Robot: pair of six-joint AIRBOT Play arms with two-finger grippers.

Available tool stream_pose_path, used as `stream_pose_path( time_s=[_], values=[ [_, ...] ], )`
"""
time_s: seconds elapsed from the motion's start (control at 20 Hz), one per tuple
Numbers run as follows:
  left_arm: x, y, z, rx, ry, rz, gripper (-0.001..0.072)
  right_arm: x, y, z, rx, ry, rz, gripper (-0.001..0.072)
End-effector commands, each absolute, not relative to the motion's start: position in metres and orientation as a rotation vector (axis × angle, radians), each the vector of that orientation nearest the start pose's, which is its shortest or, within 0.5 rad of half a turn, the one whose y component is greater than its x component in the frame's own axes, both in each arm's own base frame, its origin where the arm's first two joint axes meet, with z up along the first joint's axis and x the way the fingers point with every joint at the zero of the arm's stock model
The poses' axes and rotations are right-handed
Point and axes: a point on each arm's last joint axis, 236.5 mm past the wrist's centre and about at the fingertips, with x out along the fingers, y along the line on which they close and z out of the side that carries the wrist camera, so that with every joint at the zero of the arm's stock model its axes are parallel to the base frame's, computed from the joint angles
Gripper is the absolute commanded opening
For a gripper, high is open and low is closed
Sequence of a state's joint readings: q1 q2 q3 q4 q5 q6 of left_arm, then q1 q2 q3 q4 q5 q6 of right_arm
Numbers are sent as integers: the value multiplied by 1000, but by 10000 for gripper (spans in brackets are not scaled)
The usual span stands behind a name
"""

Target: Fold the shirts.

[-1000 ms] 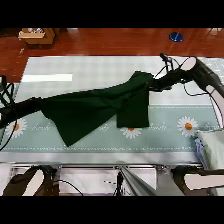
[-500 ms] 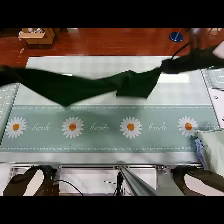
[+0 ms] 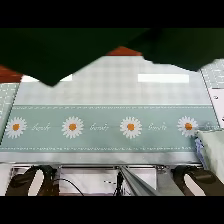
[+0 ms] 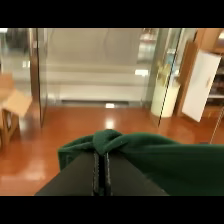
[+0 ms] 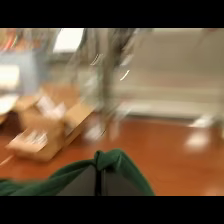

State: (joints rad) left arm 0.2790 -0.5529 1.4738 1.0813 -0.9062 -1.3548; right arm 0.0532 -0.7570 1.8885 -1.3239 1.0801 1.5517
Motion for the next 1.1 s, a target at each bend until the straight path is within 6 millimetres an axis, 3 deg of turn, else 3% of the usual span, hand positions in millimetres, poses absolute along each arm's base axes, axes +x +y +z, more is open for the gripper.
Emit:
stream_pose_path(
  time_s=[0.0,0.05,0.15,0.2,0.3,0.4,0.5,0.75,0.85,0.95,1.05],
  values=[
    [225,-24,422,-76,146,-87,24,185,10,518,61,-17,54,26],
    [222,-29,391,-99,282,-104,25,184,0,492,48,89,9,26],
    [202,-52,360,-140,433,-190,24,177,5,456,49,244,26,26],
    [192,-68,360,-149,440,-248,24,173,16,456,55,246,75,26],
    [173,-90,379,-149,363,-322,24,162,34,477,60,153,157,26],
    [160,-89,387,-126,315,-301,24,152,32,496,66,62,152,26],
    [154,-79,373,-104,367,-250,24,147,24,493,63,69,121,26],
    [125,-78,317,-80,636,-254,24,136,10,424,30,370,58,26],
    [116,-82,307,-97,687,-267,24,127,6,397,6,495,44,26],
    [116,-86,304,-108,697,-288,24,130,6,389,-10,535,47,26],
    [121,-86,288,-132,750,-299,24,146,9,383,-12,576,57,25]
  ],
)
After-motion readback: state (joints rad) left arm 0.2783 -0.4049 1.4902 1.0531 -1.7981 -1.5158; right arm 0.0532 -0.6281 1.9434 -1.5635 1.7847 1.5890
